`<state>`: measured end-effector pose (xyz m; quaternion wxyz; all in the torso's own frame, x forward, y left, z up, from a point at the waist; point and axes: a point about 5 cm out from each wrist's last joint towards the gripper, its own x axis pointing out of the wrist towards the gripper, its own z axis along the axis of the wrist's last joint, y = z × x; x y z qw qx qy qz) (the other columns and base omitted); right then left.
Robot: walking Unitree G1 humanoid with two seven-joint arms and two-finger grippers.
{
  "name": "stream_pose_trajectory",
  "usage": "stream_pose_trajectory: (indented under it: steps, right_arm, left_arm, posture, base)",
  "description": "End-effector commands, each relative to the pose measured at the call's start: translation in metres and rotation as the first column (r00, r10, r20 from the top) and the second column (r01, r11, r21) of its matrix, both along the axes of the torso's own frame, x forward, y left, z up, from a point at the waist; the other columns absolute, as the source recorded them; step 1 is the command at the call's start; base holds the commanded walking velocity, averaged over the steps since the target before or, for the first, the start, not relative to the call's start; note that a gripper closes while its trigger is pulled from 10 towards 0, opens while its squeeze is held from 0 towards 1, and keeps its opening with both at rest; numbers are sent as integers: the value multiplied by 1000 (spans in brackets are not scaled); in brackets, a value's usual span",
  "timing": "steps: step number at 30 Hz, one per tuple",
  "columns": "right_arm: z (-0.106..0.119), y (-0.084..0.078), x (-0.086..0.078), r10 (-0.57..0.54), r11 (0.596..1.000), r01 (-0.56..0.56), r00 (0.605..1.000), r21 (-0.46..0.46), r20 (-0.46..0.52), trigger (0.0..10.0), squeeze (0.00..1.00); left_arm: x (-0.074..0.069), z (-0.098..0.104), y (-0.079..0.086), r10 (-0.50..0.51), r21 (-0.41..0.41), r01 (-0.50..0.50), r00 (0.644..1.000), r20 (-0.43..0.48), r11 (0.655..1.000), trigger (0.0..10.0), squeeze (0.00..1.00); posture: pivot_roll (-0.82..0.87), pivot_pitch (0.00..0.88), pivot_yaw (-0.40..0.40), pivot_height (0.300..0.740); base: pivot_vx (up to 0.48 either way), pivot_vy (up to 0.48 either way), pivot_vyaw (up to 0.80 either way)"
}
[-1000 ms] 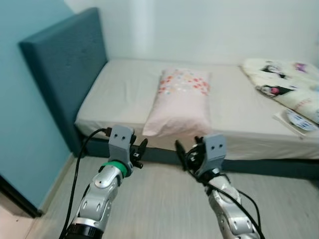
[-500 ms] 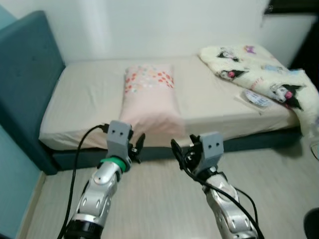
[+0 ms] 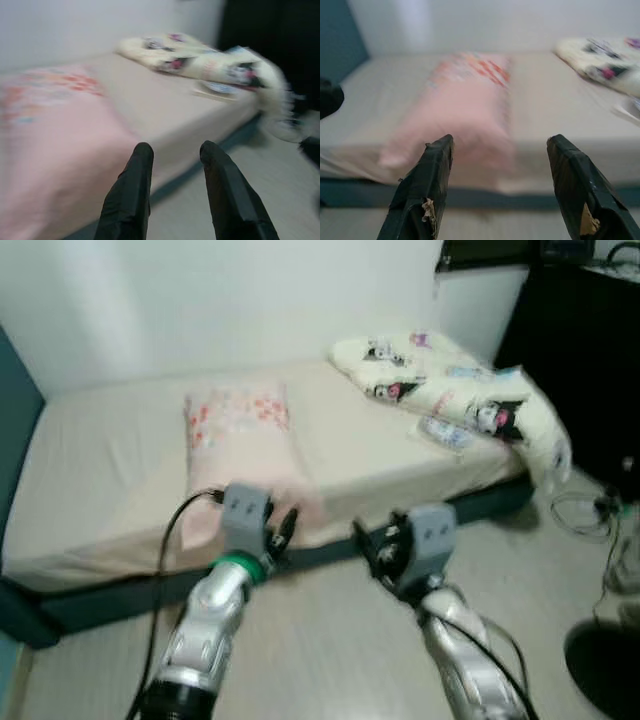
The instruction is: Clean up the room
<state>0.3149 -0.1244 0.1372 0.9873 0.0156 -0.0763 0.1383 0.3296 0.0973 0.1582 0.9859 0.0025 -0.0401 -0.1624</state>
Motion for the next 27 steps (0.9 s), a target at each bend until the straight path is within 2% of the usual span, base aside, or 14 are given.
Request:
stream_pose_trajectory:
  steps: [1,27]
  right_arm:
    - [-1,11,-2,36,999,-36,999,6,0,10000,0]
    - [-2,11,-3,33,999,-33,999,12,3,10000,0]
  left_arm:
    - [-1,-6,10,32,17,-32,999,-15,999,10000,0]
    - [0,-5,6,17,16,-16,1000,-10,1000,10000,0]
  posture:
    - [-150,5,101,738]
    - [-154,17,110,738]
  base:
    - [480,0,0]
    - [472,0,0]
